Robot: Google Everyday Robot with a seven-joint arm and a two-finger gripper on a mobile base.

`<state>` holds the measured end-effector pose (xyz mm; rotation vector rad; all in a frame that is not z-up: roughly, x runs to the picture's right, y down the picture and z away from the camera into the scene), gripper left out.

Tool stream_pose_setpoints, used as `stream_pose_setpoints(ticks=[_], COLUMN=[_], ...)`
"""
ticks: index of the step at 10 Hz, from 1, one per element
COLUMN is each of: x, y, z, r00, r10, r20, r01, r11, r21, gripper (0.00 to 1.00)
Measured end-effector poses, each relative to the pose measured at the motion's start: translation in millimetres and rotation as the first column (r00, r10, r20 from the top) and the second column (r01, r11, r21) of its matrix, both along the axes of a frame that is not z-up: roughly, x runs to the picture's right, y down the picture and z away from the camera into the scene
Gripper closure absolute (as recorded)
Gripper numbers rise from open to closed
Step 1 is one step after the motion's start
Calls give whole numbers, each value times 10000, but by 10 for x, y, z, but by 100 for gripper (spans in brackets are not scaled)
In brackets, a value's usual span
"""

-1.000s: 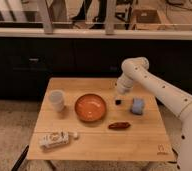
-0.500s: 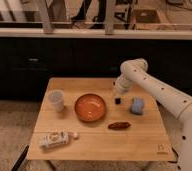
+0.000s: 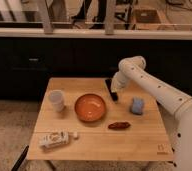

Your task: Knock the eraser over

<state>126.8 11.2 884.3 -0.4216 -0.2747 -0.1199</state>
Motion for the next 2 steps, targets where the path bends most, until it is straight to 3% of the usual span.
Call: stream_pose_setpoints(ticks=[2], x=[-13], y=[-104], z=[-15], r00=[9995], r10=[59], r20=[297], r01=[-77], r11=[9980], r21=[623], gripper=[100])
